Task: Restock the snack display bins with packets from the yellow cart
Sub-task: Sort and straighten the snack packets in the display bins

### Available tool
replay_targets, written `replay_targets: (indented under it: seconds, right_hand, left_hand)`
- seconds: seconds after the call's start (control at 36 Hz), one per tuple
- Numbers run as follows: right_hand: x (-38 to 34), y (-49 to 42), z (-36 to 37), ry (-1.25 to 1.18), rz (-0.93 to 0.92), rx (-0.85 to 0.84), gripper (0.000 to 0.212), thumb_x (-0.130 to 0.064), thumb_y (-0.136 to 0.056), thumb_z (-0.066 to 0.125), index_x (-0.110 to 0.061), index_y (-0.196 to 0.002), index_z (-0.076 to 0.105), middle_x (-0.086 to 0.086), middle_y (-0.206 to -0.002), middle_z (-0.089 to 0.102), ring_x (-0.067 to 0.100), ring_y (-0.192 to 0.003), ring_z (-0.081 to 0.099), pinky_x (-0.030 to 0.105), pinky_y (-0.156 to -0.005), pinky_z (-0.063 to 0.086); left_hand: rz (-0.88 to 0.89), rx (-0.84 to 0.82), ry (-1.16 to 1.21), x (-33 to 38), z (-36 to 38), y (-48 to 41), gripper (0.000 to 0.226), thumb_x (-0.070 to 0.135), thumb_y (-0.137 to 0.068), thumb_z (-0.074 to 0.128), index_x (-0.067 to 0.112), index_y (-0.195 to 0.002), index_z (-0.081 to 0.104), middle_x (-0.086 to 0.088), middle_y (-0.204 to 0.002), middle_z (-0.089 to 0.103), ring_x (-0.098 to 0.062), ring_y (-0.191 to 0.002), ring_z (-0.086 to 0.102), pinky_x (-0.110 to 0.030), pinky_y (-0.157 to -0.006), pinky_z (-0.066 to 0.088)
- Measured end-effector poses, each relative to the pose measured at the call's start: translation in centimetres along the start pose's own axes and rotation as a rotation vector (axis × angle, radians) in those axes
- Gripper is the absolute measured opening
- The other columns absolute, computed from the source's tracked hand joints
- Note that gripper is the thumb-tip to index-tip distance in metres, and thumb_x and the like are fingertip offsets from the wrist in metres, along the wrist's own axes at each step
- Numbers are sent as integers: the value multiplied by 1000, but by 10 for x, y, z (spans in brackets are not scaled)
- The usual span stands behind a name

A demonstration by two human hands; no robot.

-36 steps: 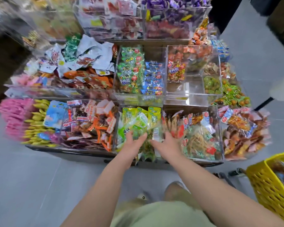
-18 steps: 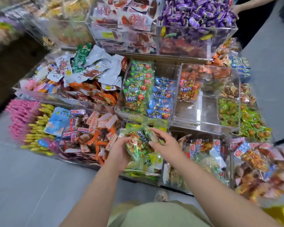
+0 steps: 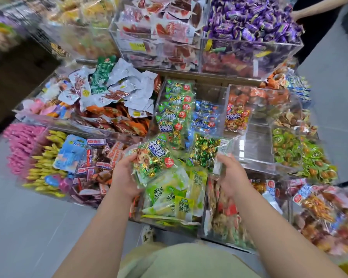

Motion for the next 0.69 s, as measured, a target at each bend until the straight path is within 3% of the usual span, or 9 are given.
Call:
replay_targets:
  seconds: [0.11,0.17,0.22,0.28,0.36,0.44,0.53,0.58,0.69]
  right_hand:
    - [1,-7,15,-11,-9,0,26,-6,-89,56,-25,-88,39,2,-70,57,15,-56,60,31,-55,51]
    - [1,-9,26,3,-41,22,26,-5,-87,59,-23,-87,40,2,-67,57,16,-58,58,29,-51,49]
    - [-1,-10,38,145,-122,87,21,-12,-85,64,-22,-91,46,0,-74,55,13,-61,53,23,-44,44]
    - [-4,-13,49,362,-229,216,24,-20,-83,65,-19,-100,48,2,-86,55,12,-63,52,21,-43,43]
    - [-9,-21,68,478,-324,348,57,-21,-75,64,-28,-119,29,7,-113,50,19,-78,62,38,-65,57]
    - [-12,-28,98,566,-282,312,76,-21,-70,64,-43,-125,17,13,-112,50,24,-69,57,41,-66,54]
    - [-15,-39,122,530,-252,286,59,-22,-74,69,-33,-113,25,18,-105,57,24,-66,59,43,-63,57]
    - [-20,-45,135,377,-246,257,60,-27,-74,76,-26,-109,28,16,-115,53,22,-79,65,32,-63,58]
    - [-26,-52,153,346,-154,109,73,-23,-74,79,-9,-130,35,16,-131,47,26,-98,65,32,-85,56]
  left_hand:
    - [7,9,-61,25,-5,-11,42,29,-95,47,12,-76,80,-13,-95,73,-32,-83,71,-51,-79,56]
    - [15,3,-90,41,-10,-18,45,29,-96,46,14,-72,80,-13,-91,74,-32,-80,72,-52,-73,58]
    - [20,6,-114,57,-17,-25,44,28,-97,46,12,-72,79,-12,-87,75,-31,-77,73,-49,-58,58]
    - [32,22,-140,73,-22,-31,32,26,-96,49,8,-91,75,-15,-95,74,-34,-83,72,-48,-58,57]
    - [39,13,-209,96,-26,-40,29,25,-95,51,8,-115,63,-16,-106,72,-34,-90,71,-54,-65,56]
    - [99,41,-292,118,-28,-50,27,23,-93,58,13,-118,58,-12,-101,74,-30,-83,73,-49,-64,58]
    - [146,23,-299,136,-26,-60,21,16,-93,58,10,-113,57,-7,-85,76,-25,-75,74,-38,-55,57]
    - [135,-5,-292,145,-24,-63,17,15,-94,57,8,-110,58,-7,-80,75,-24,-71,74,-37,-53,57]
    - [109,-27,-319,160,-27,-72,19,19,-92,60,11,-110,60,-9,-86,75,-29,-76,73,-43,-54,57]
Point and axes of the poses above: each hand's wrist, its own y-axis away from the middle knuckle, its own z-axis out of the palm, x = y × z, the point moved 4 cm from there along -y, towards the middle knuckle
